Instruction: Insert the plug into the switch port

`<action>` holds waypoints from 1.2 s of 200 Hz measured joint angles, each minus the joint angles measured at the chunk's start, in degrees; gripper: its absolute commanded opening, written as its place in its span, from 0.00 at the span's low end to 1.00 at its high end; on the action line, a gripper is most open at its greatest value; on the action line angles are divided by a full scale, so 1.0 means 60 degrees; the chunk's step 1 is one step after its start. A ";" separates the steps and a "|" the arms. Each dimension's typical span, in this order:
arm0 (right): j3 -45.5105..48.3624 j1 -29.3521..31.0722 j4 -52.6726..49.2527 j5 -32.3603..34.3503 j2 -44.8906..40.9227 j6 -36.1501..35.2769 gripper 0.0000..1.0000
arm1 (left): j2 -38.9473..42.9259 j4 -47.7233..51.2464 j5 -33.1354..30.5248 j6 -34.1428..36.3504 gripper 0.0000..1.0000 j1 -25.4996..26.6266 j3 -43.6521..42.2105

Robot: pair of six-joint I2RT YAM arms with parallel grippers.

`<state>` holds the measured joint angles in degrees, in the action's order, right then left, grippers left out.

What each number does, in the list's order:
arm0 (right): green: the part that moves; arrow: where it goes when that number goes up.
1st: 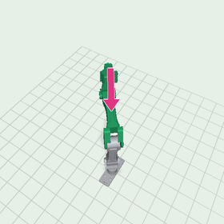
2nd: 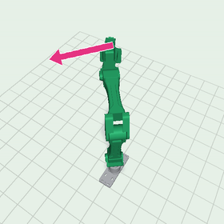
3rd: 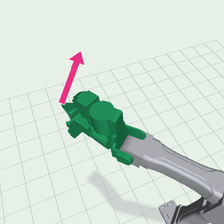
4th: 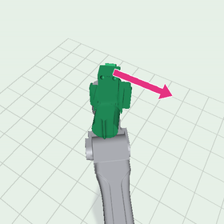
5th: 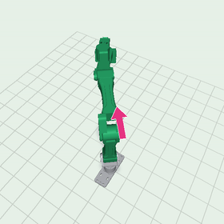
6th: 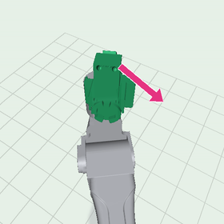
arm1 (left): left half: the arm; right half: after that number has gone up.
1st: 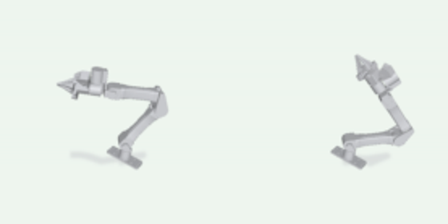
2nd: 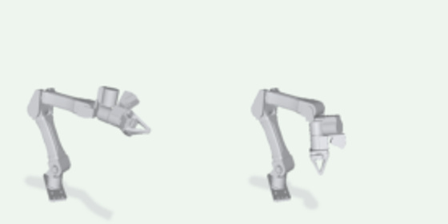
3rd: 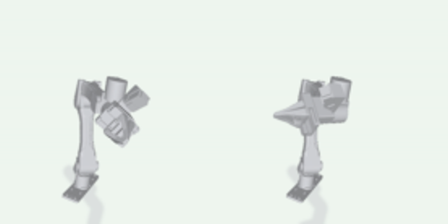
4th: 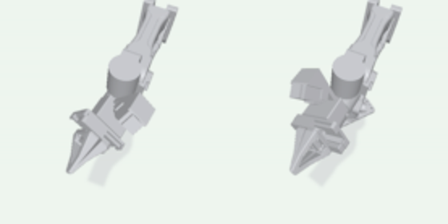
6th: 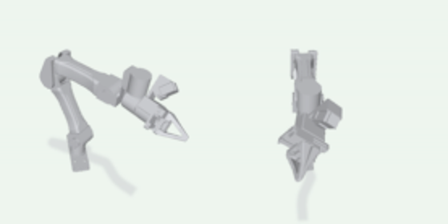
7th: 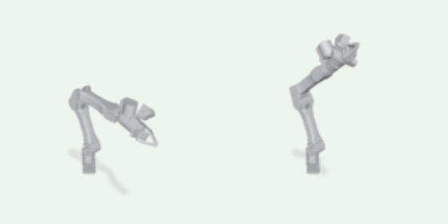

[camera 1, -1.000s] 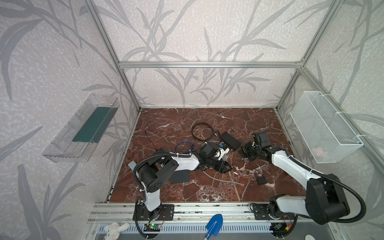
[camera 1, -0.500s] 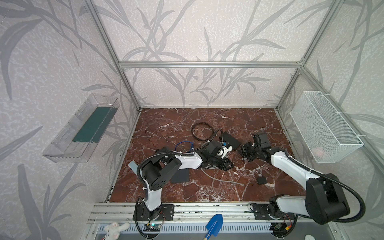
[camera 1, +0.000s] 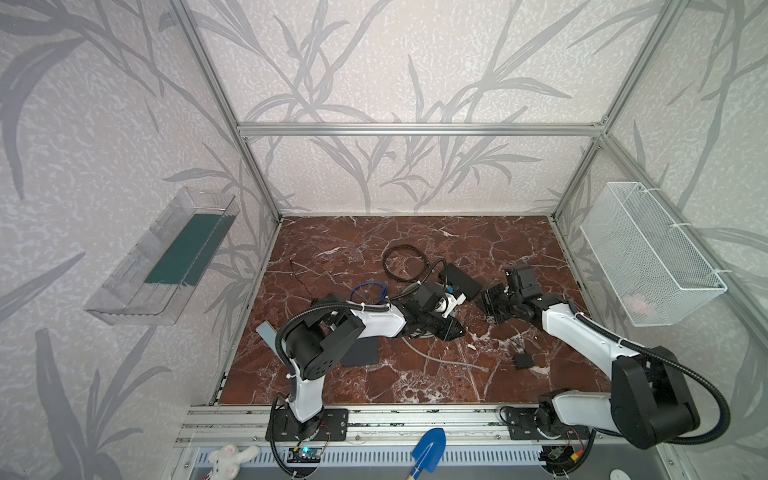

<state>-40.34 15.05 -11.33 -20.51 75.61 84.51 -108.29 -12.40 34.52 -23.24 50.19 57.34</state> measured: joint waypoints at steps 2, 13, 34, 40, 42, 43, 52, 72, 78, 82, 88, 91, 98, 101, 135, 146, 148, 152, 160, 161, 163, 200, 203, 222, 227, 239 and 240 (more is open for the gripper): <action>0.0000 0.0000 0.0007 -0.0004 0.0004 0.0000 0.00 | 0.0000 0.0015 0.0004 0.0011 0.18 0.0000 0.0004; 0.0000 0.0000 0.0076 -0.0004 0.0018 0.0000 0.00 | 0.0000 0.0073 0.0007 0.0025 0.15 0.0000 0.0025; 0.0000 0.0000 0.0135 -0.0015 0.0051 -0.0036 0.00 | 0.0000 0.0204 0.0007 0.0095 0.14 -0.0011 0.0135; 0.0000 0.0000 0.0135 -0.0015 0.0055 -0.0062 0.01 | 0.0000 0.0219 0.0007 0.0106 0.14 -0.0015 0.0142; 0.0000 0.0000 0.0131 -0.0018 0.0055 -0.0091 0.02 | 0.0000 0.0229 0.0007 0.0113 0.14 -0.0018 0.0146; 0.0000 0.0000 0.0131 -0.0022 0.0055 -0.0102 0.02 | 0.0000 0.0233 0.0007 0.0117 0.14 -0.0022 0.0149; 0.0000 0.0000 0.0106 -0.0029 0.0055 -0.0219 0.08 | 0.0000 0.0295 0.0011 0.0157 0.13 -0.0069 0.0164; 0.0000 -0.0025 -0.0066 -0.0106 0.0051 -0.0736 0.28 | 0.0000 0.0656 0.0018 0.0397 0.11 -0.0142 0.0342; 0.0000 -0.0091 -0.0193 -0.0142 0.0051 -0.1096 0.34 | 0.0000 0.0820 0.0025 0.0521 0.11 -0.0175 0.0437; 0.0000 -0.0113 -0.0295 -0.0164 0.0047 -0.1315 0.37 | 0.0000 0.0903 0.0025 0.0601 0.10 -0.0197 0.0488; -0.0007 -0.0186 -0.0488 -0.0211 0.0047 -0.1756 0.41 | 0.0000 0.1035 0.0029 0.0718 0.10 -0.0233 0.0565; -0.0011 -0.0237 -0.0568 -0.0240 0.0047 -0.2018 0.42 | 0.0000 0.1122 0.0036 0.0783 0.10 -0.0262 0.0605; -0.0029 -0.0412 -0.0765 -0.0335 0.0047 -0.2725 0.43 | 0.0011 0.1322 0.0069 0.0965 0.11 -0.0335 0.0681; -0.0047 -0.0488 -0.0849 -0.0375 0.0047 -0.3126 0.43 | 0.0018 0.1439 0.0091 0.1056 0.11 -0.0372 0.0714; -0.3096 -0.1180 -0.3734 -0.0936 0.1330 -0.9318 0.45 | 0.0047 0.3402 0.0408 0.2299 0.10 -0.0874 0.1293; -0.4291 -0.1104 -0.4237 -0.1151 0.1865 -1.1158 0.45 | 0.0047 0.4299 0.0576 0.2761 0.10 -0.1013 0.1705; -0.4459 -0.1082 -0.4299 -0.1195 0.1934 -1.1548 0.45 | 0.0047 0.4462 0.0601 0.2871 0.10 -0.1042 0.1792; -0.4677 -0.1053 -0.4339 -0.1355 0.2025 -1.2214 0.45 | 0.0044 0.4750 0.0659 0.3002 0.10 -0.1096 0.1945; -0.4812 -0.1013 -0.4353 -0.1676 0.2055 -1.3333 0.45 | 0.0044 0.5348 0.0780 0.3337 0.10 -0.1209 0.2320; -0.4798 -0.1009 -0.4353 -0.1756 0.2047 -1.3540 0.45 | 0.0044 0.5402 0.0783 0.3366 0.10 -0.1213 0.2346; -0.4776 -0.1005 -0.4320 -0.1825 0.2025 -1.3752 0.45 | 0.0040 0.5533 0.0801 0.3446 0.10 -0.1246 0.2437; -0.2310 -0.0583 -0.3421 -0.3268 0.0776 -1.8010 0.44 | 0.0022 0.7198 0.1264 0.4510 0.10 -0.1683 0.3311; -0.2120 -0.0521 -0.3362 -0.3322 0.0637 -1.8269 0.44 | 0.0022 0.7271 0.1308 0.4568 0.10 -0.1719 0.3315; -0.1235 -0.0066 -0.2860 -0.3479 -0.0168 -1.9682 0.43 | -0.0025 0.7785 0.1588 0.4874 0.10 -0.1963 0.3330; -0.1060 0.0091 -0.2605 -0.3439 -0.0346 -1.9963 0.43 | -0.0066 0.7919 0.1672 0.4951 0.10 -0.2033 0.3362; -0.0645 0.0543 -0.1843 -0.3045 -0.0707 -2.0560 0.43 | -0.0182 0.8171 0.1818 0.5136 0.10 -0.2116 0.3457; -0.0619 0.0565 -0.1796 -0.3016 -0.0725 -2.0597 0.43 | -0.0189 0.8193 0.1821 0.5144 0.10 -0.2120 0.3464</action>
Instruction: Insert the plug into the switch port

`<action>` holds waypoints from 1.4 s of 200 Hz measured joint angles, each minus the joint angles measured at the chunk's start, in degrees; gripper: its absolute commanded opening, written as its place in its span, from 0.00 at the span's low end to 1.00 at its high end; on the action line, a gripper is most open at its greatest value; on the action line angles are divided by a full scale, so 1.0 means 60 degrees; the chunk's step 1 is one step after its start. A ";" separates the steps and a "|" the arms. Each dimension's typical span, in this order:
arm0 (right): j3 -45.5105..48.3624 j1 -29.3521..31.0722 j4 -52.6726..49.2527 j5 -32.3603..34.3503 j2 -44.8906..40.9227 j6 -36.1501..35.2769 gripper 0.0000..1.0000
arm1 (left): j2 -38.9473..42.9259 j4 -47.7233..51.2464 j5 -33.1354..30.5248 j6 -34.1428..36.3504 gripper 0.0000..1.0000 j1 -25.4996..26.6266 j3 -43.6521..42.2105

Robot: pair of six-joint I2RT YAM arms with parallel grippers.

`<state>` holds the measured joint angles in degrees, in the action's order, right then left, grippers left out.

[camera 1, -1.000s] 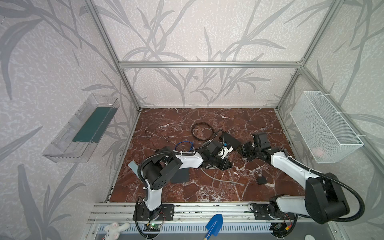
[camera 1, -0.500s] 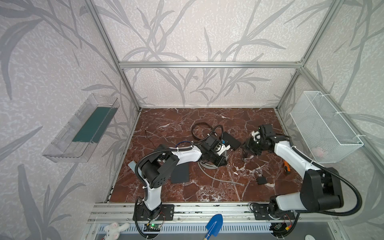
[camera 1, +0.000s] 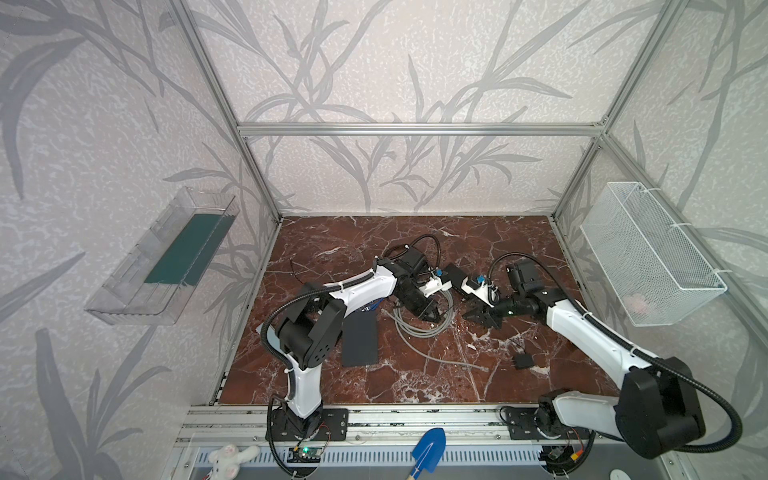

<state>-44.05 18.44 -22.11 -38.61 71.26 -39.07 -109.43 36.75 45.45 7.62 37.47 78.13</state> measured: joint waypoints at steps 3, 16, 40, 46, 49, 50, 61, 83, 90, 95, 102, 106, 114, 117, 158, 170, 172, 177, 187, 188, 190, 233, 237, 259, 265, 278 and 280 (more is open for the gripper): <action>0.0109 0.0109 0.0222 0.0127 -0.0062 -0.0124 0.43 | -0.0025 0.0058 0.0033 0.0040 0.10 -0.0025 0.0029; 0.0474 0.0576 0.1024 0.0652 -0.0153 -0.0594 0.43 | -0.0149 0.0328 0.0135 0.0215 0.10 -0.0113 0.0178; 0.0849 0.1191 0.2018 0.1446 -0.0015 -0.1308 0.43 | -0.0211 0.0546 0.0273 0.0375 0.10 -0.0127 0.0277; 0.0878 0.1271 0.2178 0.1617 0.0022 -0.1523 0.42 | -0.0211 0.0586 0.0306 0.0397 0.10 -0.0127 0.0277; 0.0882 0.1300 0.2237 0.1687 0.0033 -0.1552 0.42 | -0.0211 0.0597 0.0313 0.0412 0.10 -0.0127 0.0277; 0.0882 0.1308 0.2251 0.1698 0.0033 -0.1588 0.42 | -0.0211 0.0601 0.0317 0.0415 0.10 -0.0127 0.0277; 0.0889 0.1402 0.2528 0.1927 0.0069 -0.1891 0.42 | -0.0226 0.0637 0.0364 0.0459 0.10 -0.0127 0.0288; 0.0889 0.1512 0.2954 0.2204 0.0153 -0.2324 0.42 | -0.0288 0.0732 0.0412 0.0492 0.10 -0.0127 0.0463; 0.0885 0.1541 0.3038 0.2240 0.0208 -0.2448 0.41 | -0.0284 0.0732 0.0437 0.0488 0.10 -0.0127 0.0499; 0.0885 0.1570 0.3071 0.2280 0.0251 -0.2521 0.41 | -0.0284 0.0739 0.0452 0.0488 0.10 -0.0127 0.0528; 0.0885 0.1617 0.3082 0.2306 0.0328 -0.2641 0.41 | -0.0284 0.0718 0.0463 0.0484 0.10 -0.0127 0.0550; 0.0885 0.1643 0.3082 0.2331 0.0375 -0.2696 0.41 | -0.0284 0.0707 0.0474 0.0484 0.10 -0.0127 0.0550; 0.0885 0.1705 0.3078 0.2368 0.0466 -0.2809 0.41 | -0.0284 0.0710 0.0484 0.0484 0.10 -0.0127 0.0550; 0.0885 0.1727 0.3078 0.2382 0.0503 -0.2841 0.41 | -0.0284 0.0710 0.0484 0.0484 0.10 -0.0127 0.0550; 0.0882 0.1956 0.3151 0.2546 0.0878 -0.3224 0.34 | -0.0288 0.0736 0.0484 0.0484 0.10 -0.0131 0.0583; 0.0852 0.2051 0.3187 0.2579 0.0954 -0.3257 0.30 | -0.0284 0.0739 0.0488 0.0484 0.10 -0.0131 0.0586; 0.0849 0.2073 0.3198 0.2583 0.0969 -0.3260 0.30 | -0.0284 0.0739 0.0488 0.0484 0.10 -0.0131 0.0586; 0.0816 0.2116 0.3202 0.2586 0.1005 -0.3271 0.29 | -0.0284 0.0743 0.0488 0.0484 0.10 -0.0131 0.0586; 0.0750 0.2215 0.3217 0.2605 0.1082 -0.3308 0.26 | -0.0288 0.0736 0.0492 0.0484 0.10 -0.0131 0.0586; 0.0747 0.2222 0.3217 0.2605 0.1086 -0.3311 0.25 | -0.0284 0.0736 0.0492 0.0484 0.10 -0.0131 0.0586; 0.0736 0.2240 0.3220 0.2601 0.1104 -0.3322 0.24 | -0.0288 0.0736 0.0495 0.0481 0.10 -0.0131 0.0586; 0.0659 0.2371 0.3144 0.2608 0.1239 -0.3435 0.10 | -0.0284 0.0623 0.0510 0.0342 0.19 -0.0189 0.0579; 0.0648 0.2371 0.3133 0.2619 0.1242 -0.3432 0.09 | -0.0284 0.0568 0.0521 0.0266 0.21 -0.0215 0.0576; 0.0565 0.2375 0.3002 0.2728 0.1242 -0.3373 0.08 | -0.0175 -0.0160 0.0637 -0.0229 0.30 -0.0353 0.0175; 0.0561 0.2375 0.2976 0.2783 0.1242 -0.3351 0.08 | -0.0087 -0.0397 0.0674 -0.0390 0.31 -0.0386 -0.0066; 0.0561 0.2375 0.2911 0.2871 0.1242 -0.3242 0.08 | 0.0153 -0.0998 0.0743 -0.0849 0.33 -0.0444 -0.0670; 0.0561 0.2375 0.2900 0.2871 0.1242 -0.3206 0.08 | 0.0208 -0.1115 0.0765 -0.0896 0.34 -0.0455 -0.0776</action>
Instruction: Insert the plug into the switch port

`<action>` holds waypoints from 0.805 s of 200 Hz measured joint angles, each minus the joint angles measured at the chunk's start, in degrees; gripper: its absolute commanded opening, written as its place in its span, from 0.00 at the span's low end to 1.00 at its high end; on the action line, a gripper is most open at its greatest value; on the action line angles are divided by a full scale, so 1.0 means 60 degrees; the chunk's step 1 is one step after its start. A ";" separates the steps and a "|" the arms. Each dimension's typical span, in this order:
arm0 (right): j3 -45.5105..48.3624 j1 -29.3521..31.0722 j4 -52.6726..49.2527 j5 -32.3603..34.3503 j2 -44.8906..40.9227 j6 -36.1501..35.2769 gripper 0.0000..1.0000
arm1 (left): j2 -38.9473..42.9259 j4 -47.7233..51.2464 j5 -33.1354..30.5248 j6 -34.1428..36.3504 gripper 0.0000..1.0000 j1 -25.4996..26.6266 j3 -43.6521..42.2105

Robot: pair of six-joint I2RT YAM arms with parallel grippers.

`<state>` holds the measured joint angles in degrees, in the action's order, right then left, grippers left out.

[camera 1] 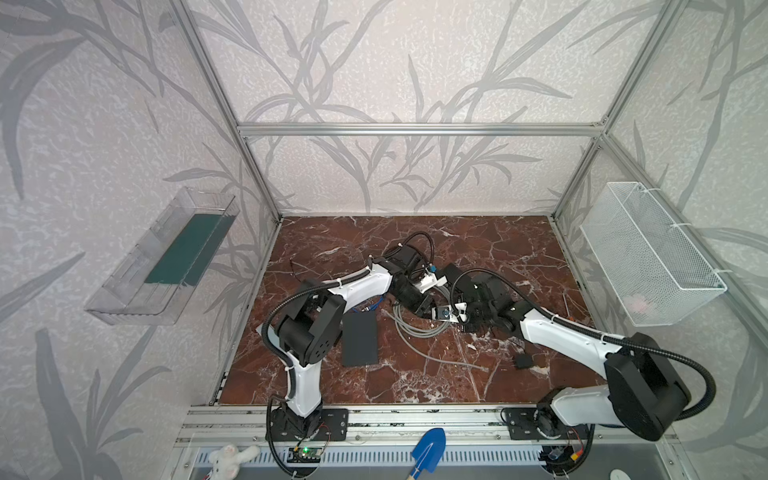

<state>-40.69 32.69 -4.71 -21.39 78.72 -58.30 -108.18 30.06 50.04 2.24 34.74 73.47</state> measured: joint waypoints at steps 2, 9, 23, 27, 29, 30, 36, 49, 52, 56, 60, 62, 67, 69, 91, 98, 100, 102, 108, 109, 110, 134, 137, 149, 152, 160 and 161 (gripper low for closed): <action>0.0000 -0.0004 -0.0007 0.0004 0.0000 -0.0004 0.08 | 0.0036 -0.0106 0.0015 -0.0109 0.34 -0.0004 -0.0102; 0.0000 -0.0004 -0.0018 0.0029 0.0000 0.0080 0.08 | 0.0182 -0.0459 0.0084 -0.0390 0.35 -0.0015 -0.0426; 0.0000 -0.0004 -0.0044 0.0029 0.0004 0.0226 0.08 | 0.0412 -0.1326 0.0259 -0.1049 0.39 -0.0058 -0.1009; 0.0000 -0.0004 -0.0058 0.0029 0.0004 0.0255 0.09 | 0.0466 -0.1588 0.0295 -0.1260 0.40 -0.0062 -0.1158; 0.0000 -0.0004 -0.0066 0.0029 0.0004 0.0295 0.09 | 0.0477 -0.1683 0.0306 -0.1319 0.40 -0.0062 -0.1209; 0.0000 -0.0004 -0.0069 0.0033 0.0004 0.0302 0.09 | 0.0488 -0.1774 0.0313 -0.1395 0.40 -0.0066 -0.1253; 0.0000 -0.0004 -0.0087 0.0029 0.0015 0.0368 0.09 | 0.0550 -0.2167 0.0346 -0.1698 0.41 -0.0095 -0.1453; 0.0000 -0.0004 -0.0117 0.0025 0.0073 0.0474 0.09 | 0.0707 -0.3016 0.0335 -0.2313 0.42 -0.0211 -0.1920; 0.0000 -0.0004 -0.0124 0.0025 0.0087 0.0521 0.09 | 0.0743 -0.3202 0.0324 -0.2437 0.42 -0.0226 -0.2036; 0.0000 -0.0004 -0.0127 0.0022 0.0131 0.0554 0.09 | 0.0827 -0.3439 0.0273 -0.2652 0.43 -0.0266 -0.2197; 0.0000 -0.0004 -0.0135 0.0022 0.0160 0.0583 0.09 | 0.0911 -0.3665 0.0193 -0.2849 0.43 -0.0310 -0.2357; 0.0000 -0.0004 -0.0138 0.0015 0.0186 0.0608 0.09 | 0.0965 -0.3759 0.0131 -0.2932 0.43 -0.0339 -0.2433; -0.0004 -0.0004 -0.0157 0.0011 0.0229 0.0648 0.09 | 0.1093 -0.3931 0.0018 -0.3144 0.44 -0.0426 -0.2608; -0.0007 -0.0004 -0.0168 0.0000 0.0251 0.0656 0.09 | 0.1144 -0.3974 -0.0051 -0.3191 0.44 -0.0459 -0.2663; -0.0146 -0.0004 -0.0361 -0.0135 0.0441 0.0871 0.10 | 0.2157 -0.4295 -0.1279 -0.3978 0.46 -0.1155 -0.3282; -0.0233 0.0004 -0.0415 -0.0233 0.0477 0.0998 0.10 | 0.2575 -0.4273 -0.1807 -0.4189 0.47 -0.1417 -0.3395; -0.0266 0.0007 -0.0430 -0.0270 0.0488 0.1020 0.10 | 0.2714 -0.4237 -0.1978 -0.4226 0.47 -0.1483 -0.3421; -0.0295 0.0015 -0.0444 -0.0295 0.0499 0.1082 0.10 | 0.2809 -0.4211 -0.2135 -0.4255 0.47 -0.1534 -0.3428; -0.0390 0.0055 -0.0455 -0.0372 0.0510 0.1202 0.10 | 0.3224 -0.4033 -0.2783 -0.4422 0.48 -0.1734 -0.3461; -0.0397 0.0058 -0.0463 -0.0375 0.0514 0.1209 0.10 | 0.3268 -0.4014 -0.2845 -0.4437 0.49 -0.1752 -0.3464; -0.0415 0.0069 -0.0470 -0.0382 0.0517 0.1220 0.10 | 0.3344 -0.3967 -0.2976 -0.4488 0.49 -0.1792 -0.3464; -0.0834 0.0539 -0.0484 -0.0645 0.0630 0.1698 0.10 | 0.4696 -0.2750 -0.5963 -0.5271 0.60 -0.2262 -0.3457; -0.0892 0.0619 -0.0488 -0.0663 0.0667 0.1730 0.10 | 0.4816 -0.2550 -0.6266 -0.5391 0.61 -0.2277 -0.3457; -0.1155 0.0976 -0.0503 -0.0776 0.0896 0.1967 0.10 | 0.5235 -0.1672 -0.7402 -0.5774 0.62 -0.2379 -0.3461; -0.1224 0.1064 -0.0514 -0.0798 0.0958 0.2011 0.10 | 0.5293 -0.1497 -0.7617 -0.5898 0.63 -0.2393 -0.3464; -0.1392 0.1286 -0.0514 -0.0849 0.1177 0.2157 0.10 | 0.5439 -0.1005 -0.8138 -0.6105 0.64 -0.2448 -0.3515; -0.1402 0.1304 -0.0514 -0.0852 0.1198 0.2167 0.10 | 0.5450 -0.0973 -0.8171 -0.6113 0.64 -0.2455 -0.3526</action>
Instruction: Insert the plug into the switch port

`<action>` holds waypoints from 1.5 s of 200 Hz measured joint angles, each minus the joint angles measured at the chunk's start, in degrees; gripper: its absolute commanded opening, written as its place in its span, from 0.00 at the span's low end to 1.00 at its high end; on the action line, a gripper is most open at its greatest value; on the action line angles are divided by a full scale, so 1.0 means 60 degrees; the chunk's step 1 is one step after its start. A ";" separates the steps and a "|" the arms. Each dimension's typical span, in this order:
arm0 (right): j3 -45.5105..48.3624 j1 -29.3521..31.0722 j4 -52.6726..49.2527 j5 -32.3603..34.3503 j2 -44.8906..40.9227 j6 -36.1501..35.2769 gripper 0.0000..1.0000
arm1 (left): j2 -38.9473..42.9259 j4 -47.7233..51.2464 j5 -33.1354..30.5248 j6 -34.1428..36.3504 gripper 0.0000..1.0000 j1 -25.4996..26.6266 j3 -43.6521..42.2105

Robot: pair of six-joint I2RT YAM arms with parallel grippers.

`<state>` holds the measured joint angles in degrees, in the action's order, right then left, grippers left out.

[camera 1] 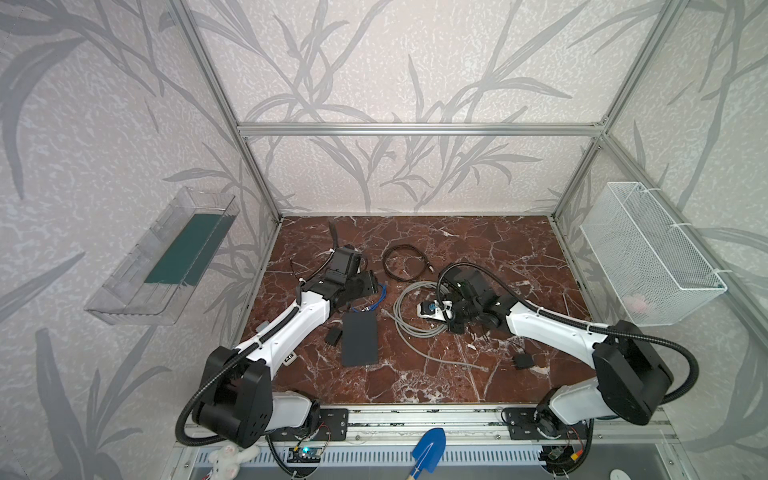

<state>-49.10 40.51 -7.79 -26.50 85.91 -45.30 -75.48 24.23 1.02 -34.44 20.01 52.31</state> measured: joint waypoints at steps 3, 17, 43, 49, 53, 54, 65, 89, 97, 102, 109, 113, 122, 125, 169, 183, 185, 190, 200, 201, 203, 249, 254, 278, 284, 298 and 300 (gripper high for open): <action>-0.0062 0.0102 0.0004 -0.0022 0.0091 0.0040 0.10 | 0.0033 0.0138 -0.0138 -0.0040 0.64 -0.0018 -0.0036; -0.0222 0.0412 0.0000 -0.0018 0.0455 0.0244 0.10 | 0.0098 0.0743 -0.0601 -0.0273 0.64 -0.0131 -0.0313; -0.0466 0.0838 0.0033 0.0040 0.1133 0.0699 0.10 | -0.0288 0.1606 -0.0831 -0.0375 0.64 -0.0331 -0.0641; -0.0506 0.0911 0.0087 0.0073 0.1282 0.0820 0.10 | -0.0426 0.1734 -0.0831 -0.0372 0.64 -0.0368 -0.0641; -0.0521 0.0947 0.0120 0.0095 0.1355 0.0889 0.10 | -0.0510 0.1807 -0.0827 -0.0364 0.64 -0.0401 -0.0637; -0.0525 0.0958 0.0127 0.0098 0.1384 0.0922 0.10 | -0.0528 0.1818 -0.0823 -0.0361 0.64 -0.0404 -0.0637; -0.0543 0.1035 0.0251 0.0142 0.1559 0.1158 0.10 | -0.0721 0.2044 -0.0736 -0.0324 0.63 -0.0452 -0.0612; -0.0543 0.1071 0.0335 0.0313 0.1698 0.1501 0.10 | -0.1180 0.2659 -0.0474 -0.0182 0.62 -0.0488 -0.0251; -0.0543 0.1071 0.0361 0.0382 0.1712 0.1577 0.10 | -0.1231 0.2718 -0.0423 -0.0171 0.62 -0.0488 -0.0211; -0.0546 0.1071 0.0372 0.0419 0.1719 0.1603 0.10 | -0.1239 0.2758 -0.0390 -0.0171 0.62 -0.0488 -0.0211; -0.0550 0.1071 0.0382 0.0484 0.1734 0.1636 0.10 | -0.1228 0.2823 -0.0353 -0.0171 0.62 -0.0488 -0.0222; -0.0554 0.1071 0.0393 0.0521 0.1745 0.1657 0.10 | -0.1220 0.2838 -0.0324 -0.0175 0.62 -0.0488 -0.0244; -0.0557 0.1071 0.0401 0.0601 0.1759 0.1683 0.10 | -0.1191 0.2867 -0.0219 -0.0178 0.62 -0.0488 -0.0302; -0.0557 0.1071 0.0401 0.0627 0.1763 0.1690 0.10 | -0.1180 0.2874 -0.0178 -0.0178 0.61 -0.0488 -0.0324; -0.0557 0.1071 0.0401 0.0816 0.1778 0.1712 0.10 | -0.0889 0.2619 0.0350 -0.0215 0.63 -0.0466 -0.1045; -0.0576 0.1071 0.0386 0.0845 0.1807 0.1716 0.10 | -0.0696 0.2401 0.0463 -0.0226 0.63 -0.0466 -0.1246; -0.0576 0.1071 0.0386 0.0845 0.1814 0.1716 0.10 | -0.0678 0.2382 0.0466 -0.0229 0.63 -0.0466 -0.1260; -0.0590 0.1071 0.0379 0.0845 0.1825 0.1716 0.10 | -0.0616 0.2313 0.0525 -0.0233 0.63 -0.0466 -0.1326; -0.0612 0.1071 0.0353 0.0841 0.1840 0.1716 0.10 | -0.0470 0.2160 0.0627 -0.0233 0.63 -0.0470 -0.1461; -0.0612 0.1071 0.0350 0.0841 0.1843 0.1716 0.10 | -0.0463 0.2157 0.0637 -0.0229 0.63 -0.0474 -0.1468; -0.0612 0.1071 0.0353 0.0838 0.1847 0.1716 0.10 | -0.0433 0.2113 0.0667 -0.0219 0.63 -0.0474 -0.1501; -0.0805 0.1071 0.0229 0.0834 0.2189 0.1716 0.10 | -0.0608 0.1242 0.1847 -0.0080 0.62 -0.0379 -0.1949; -0.0805 0.1071 0.0200 0.0834 0.2200 0.1716 0.10 | -0.0608 0.1224 0.1883 -0.0033 0.63 -0.0364 -0.1953; -0.0809 0.1071 0.0135 0.0834 0.2200 0.1716 0.10 | -0.0597 0.1235 0.1927 0.0069 0.63 -0.0291 -0.1953; -0.0809 0.1071 0.0120 0.0834 0.2200 0.1719 0.10 | -0.0597 0.1235 0.1938 0.0080 0.63 -0.0288 -0.1956; -0.0827 0.1071 0.0073 0.0820 0.2215 0.1730 0.10 | -0.0597 0.1169 0.2095 0.0189 0.62 -0.0280 -0.2004; -0.0834 0.1071 0.0062 0.0816 0.2218 0.1730 0.10 | -0.0597 0.1151 0.2131 0.0219 0.62 -0.0280 -0.2014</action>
<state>-54.11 46.94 -7.42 -21.61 99.22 -34.92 -79.07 31.14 13.80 -33.12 18.33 40.23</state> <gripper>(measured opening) 0.102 0.624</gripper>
